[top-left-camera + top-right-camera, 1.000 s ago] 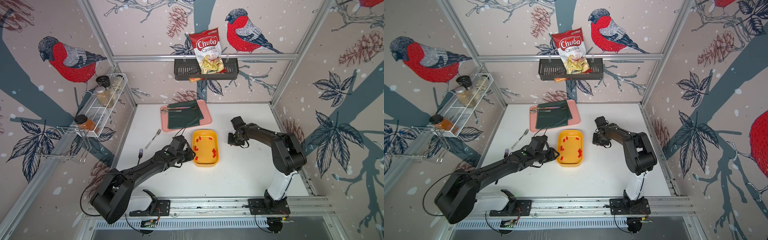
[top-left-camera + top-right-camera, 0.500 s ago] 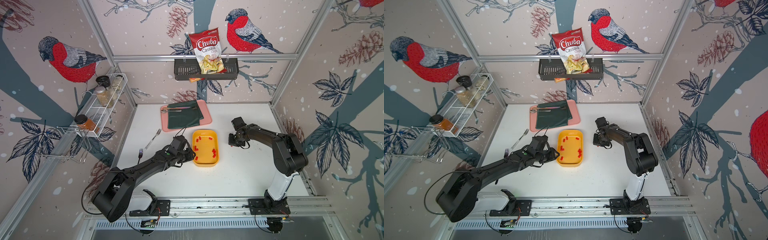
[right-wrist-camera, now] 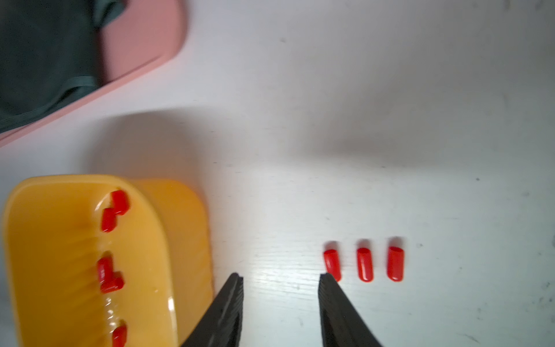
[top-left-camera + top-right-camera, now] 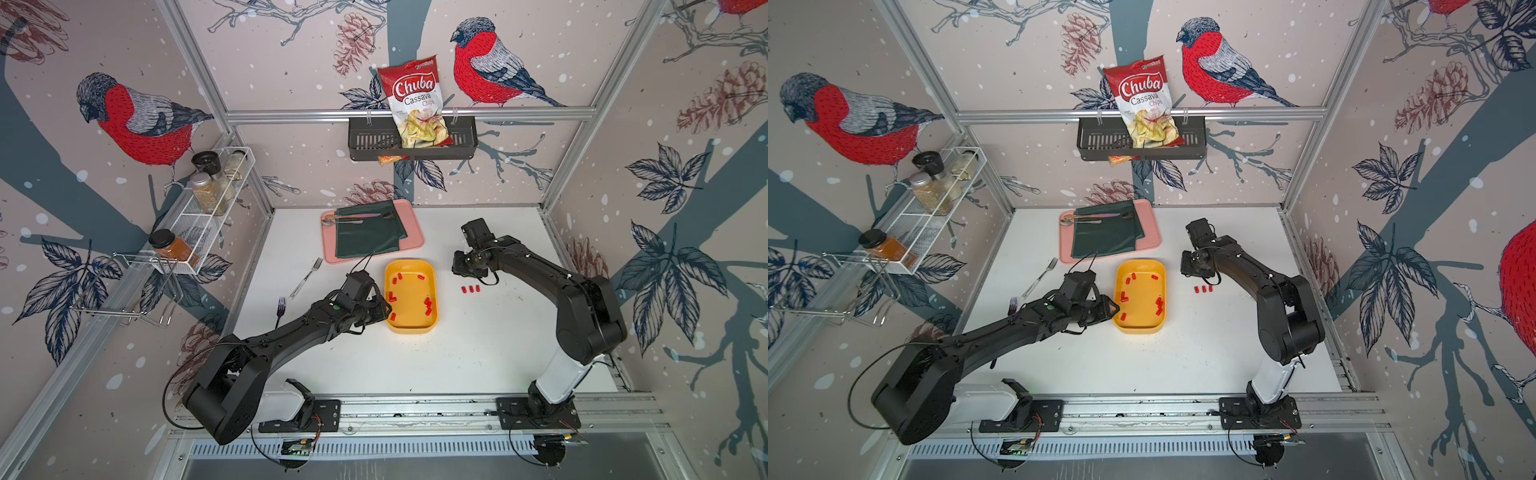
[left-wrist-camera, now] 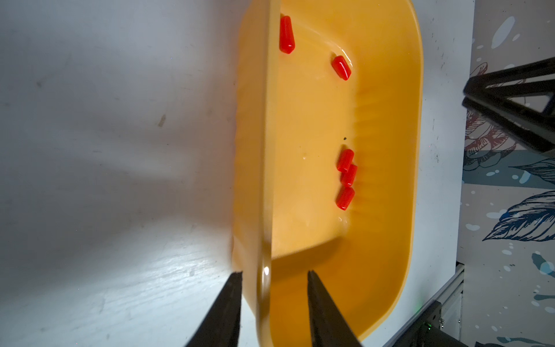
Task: Take the screw protection sleeves out of the storage box
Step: Place the screw protection sleeve at the center of the board, then pick up the screw protection sleeve from the storage box.
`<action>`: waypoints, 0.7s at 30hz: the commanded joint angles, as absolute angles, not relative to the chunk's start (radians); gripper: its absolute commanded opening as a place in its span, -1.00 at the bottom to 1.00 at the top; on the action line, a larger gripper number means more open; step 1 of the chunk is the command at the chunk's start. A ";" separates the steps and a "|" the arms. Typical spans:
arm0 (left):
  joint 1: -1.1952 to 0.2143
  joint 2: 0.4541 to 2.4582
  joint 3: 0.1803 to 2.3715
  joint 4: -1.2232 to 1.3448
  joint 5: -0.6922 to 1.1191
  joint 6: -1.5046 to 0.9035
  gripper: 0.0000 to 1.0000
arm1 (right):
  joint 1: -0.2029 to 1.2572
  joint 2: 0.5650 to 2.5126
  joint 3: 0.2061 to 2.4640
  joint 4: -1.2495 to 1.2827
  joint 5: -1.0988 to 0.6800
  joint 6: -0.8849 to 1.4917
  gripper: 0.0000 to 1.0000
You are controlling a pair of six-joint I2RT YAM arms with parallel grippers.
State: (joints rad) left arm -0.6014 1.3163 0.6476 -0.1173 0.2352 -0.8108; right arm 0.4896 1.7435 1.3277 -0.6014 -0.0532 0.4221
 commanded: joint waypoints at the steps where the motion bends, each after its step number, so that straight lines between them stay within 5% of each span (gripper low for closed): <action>1: -0.603 1.314 0.653 -0.101 0.238 -0.798 -0.23 | 0.594 1.762 1.424 -0.685 -0.017 0.305 -0.05; 8: -0.603 1.307 0.651 -0.103 0.234 -0.798 -0.23 | 0.724 1.917 1.575 -0.799 0.030 0.227 -0.08; 21: -0.613 1.253 0.756 -0.200 0.192 -0.744 -0.17 | 0.720 1.907 1.585 -0.717 -0.096 0.328 -0.06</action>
